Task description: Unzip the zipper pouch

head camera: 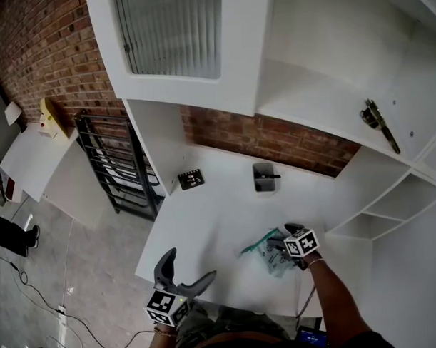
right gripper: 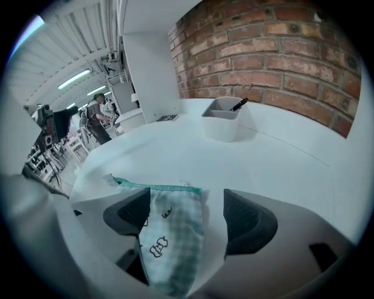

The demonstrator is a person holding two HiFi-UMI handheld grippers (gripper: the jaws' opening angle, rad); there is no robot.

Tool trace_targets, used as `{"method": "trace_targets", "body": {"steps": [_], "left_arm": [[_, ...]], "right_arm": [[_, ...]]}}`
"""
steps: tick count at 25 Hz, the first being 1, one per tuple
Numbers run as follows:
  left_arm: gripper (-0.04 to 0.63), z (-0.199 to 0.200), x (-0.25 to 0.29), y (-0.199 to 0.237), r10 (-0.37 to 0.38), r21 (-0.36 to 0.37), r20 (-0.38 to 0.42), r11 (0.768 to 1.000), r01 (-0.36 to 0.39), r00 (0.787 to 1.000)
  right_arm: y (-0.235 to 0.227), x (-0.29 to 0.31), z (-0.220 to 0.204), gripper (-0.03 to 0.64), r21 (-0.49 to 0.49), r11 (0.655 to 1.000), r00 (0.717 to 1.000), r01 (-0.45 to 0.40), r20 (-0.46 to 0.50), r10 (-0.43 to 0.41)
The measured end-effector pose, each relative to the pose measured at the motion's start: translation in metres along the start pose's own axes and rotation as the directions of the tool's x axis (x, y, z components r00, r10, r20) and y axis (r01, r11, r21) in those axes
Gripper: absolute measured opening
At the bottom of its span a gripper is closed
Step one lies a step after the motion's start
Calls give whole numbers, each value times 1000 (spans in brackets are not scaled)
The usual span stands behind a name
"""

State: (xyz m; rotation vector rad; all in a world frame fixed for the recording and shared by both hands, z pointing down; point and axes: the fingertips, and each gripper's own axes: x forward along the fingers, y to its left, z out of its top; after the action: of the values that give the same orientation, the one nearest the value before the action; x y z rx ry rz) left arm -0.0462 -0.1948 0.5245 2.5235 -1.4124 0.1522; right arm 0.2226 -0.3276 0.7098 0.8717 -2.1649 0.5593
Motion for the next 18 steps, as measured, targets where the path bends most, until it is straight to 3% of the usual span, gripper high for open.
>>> {"method": "trace_targets", "body": {"steps": [6, 13, 18], "left_arm": [[551, -3, -3, 4, 26, -4, -3, 1000, -26, 1000], [549, -5, -4, 2, 37, -7, -11, 999, -37, 999], [549, -6, -2, -2, 34, -6, -8, 999, -34, 999]], "right_arm": [[-8, 9, -15, 333, -18, 1000, 998, 21, -62, -22], [-14, 8, -16, 253, -43, 996, 995, 73, -72, -76], [-18, 5, -17, 161, 31, 996, 995, 85, -60, -83]]}}
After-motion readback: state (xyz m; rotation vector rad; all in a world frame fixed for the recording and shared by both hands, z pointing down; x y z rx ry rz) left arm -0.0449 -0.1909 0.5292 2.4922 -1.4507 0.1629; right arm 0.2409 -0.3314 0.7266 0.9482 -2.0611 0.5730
